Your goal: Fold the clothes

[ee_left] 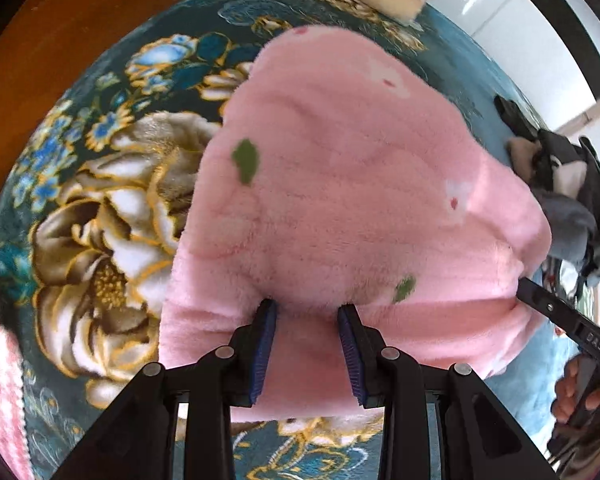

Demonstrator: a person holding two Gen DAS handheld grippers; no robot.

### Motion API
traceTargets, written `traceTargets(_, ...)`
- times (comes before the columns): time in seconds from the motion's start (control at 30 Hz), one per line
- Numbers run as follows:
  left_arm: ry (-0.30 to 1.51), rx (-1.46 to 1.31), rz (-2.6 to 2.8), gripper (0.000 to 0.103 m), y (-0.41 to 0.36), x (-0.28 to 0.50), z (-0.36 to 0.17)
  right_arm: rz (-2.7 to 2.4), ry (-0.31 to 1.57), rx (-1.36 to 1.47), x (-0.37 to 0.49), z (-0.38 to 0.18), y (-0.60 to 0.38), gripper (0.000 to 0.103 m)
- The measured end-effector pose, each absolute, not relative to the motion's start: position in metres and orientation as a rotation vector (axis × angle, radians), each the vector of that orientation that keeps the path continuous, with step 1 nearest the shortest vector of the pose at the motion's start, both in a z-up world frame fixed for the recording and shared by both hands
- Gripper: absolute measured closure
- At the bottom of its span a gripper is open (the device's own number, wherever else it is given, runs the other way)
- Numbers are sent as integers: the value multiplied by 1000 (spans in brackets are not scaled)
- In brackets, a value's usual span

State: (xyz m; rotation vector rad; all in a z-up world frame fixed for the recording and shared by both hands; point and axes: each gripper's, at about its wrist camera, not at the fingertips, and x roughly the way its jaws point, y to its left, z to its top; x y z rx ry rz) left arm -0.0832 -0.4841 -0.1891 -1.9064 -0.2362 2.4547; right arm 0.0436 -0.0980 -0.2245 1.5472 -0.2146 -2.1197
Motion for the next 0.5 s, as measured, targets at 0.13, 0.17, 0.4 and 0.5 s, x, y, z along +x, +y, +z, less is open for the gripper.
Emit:
traceTargets(0.13,-174,-1858,2522,46,-460,-58,-177,-2150,-141,1473,69,-202,-92,58)
traceTargets(0.17,-158,-1846,2538,44,-454,-51,-174,-2160,-100,1465,81,-199,-89,53)
traceTargets(0.4,-104,-1863,2647,39,-413,-1,-185,-2155,-15,1584,129,-240,-74,35)
traceTargets(0.5,-76,-1919,2704,37,-405,14,-205,-2177,38,1533,141,-254,-76,35)
